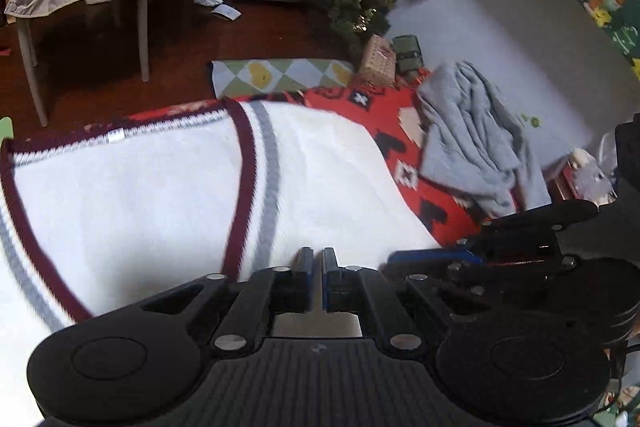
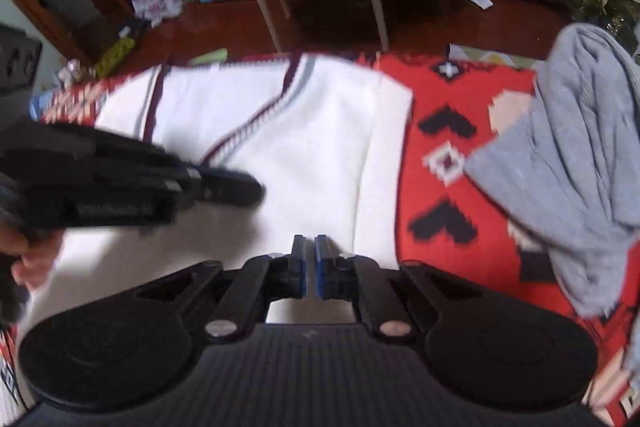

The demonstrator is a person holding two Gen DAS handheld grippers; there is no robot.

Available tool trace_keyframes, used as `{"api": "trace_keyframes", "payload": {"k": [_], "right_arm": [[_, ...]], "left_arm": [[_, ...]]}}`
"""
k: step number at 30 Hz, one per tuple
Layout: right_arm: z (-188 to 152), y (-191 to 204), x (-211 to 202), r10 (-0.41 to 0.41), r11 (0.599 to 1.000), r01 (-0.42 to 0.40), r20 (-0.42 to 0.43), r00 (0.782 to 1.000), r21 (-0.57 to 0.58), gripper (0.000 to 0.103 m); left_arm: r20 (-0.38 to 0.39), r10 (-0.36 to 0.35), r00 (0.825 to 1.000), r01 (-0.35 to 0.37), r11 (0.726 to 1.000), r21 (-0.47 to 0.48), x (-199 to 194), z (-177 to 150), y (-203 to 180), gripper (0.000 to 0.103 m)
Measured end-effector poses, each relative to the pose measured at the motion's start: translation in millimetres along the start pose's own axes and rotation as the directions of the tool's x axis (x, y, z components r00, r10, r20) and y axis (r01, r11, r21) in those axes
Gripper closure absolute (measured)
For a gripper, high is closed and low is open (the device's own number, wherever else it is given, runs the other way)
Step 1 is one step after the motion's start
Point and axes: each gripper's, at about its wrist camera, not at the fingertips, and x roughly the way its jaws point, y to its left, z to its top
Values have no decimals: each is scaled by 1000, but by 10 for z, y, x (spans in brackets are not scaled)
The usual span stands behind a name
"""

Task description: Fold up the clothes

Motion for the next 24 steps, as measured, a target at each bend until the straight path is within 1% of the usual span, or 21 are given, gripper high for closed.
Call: {"api": "trace_keyframes", "payload": {"k": [4,10,13,16,19,22,24], "right_arm": [[222,-94,131,11,999,-13,33,999,47,102],[505,-236,317,-19,997,12,97,995,76,102],[623,-327,415,-9,993,-6,118,993,119,103],[725,-382,502,-10,991,-8,133,991,134,103],[810,-446,558,-37,988,14,152,988,151,103],[862,-561,579,-38,978,1,172,984,209,103],[875,-620,555,-41,975,0,181,983,224,103]], "left_arm": [[23,15,1000,-15,1000,-5,73,164,38,99],[67,48,997,-46,998,-31,255,424,96,99],[87,54,995,-50,998,-38,331,536,109,99],[108,61,992,-57,998,-41,372,609,138,99],[127,44,991,-35,997,-70,403,638,193,99],[158,34,987,-17,994,-106,381,656,243,99],[186,23,982,0,993,-121,309,679,255,99]]}}
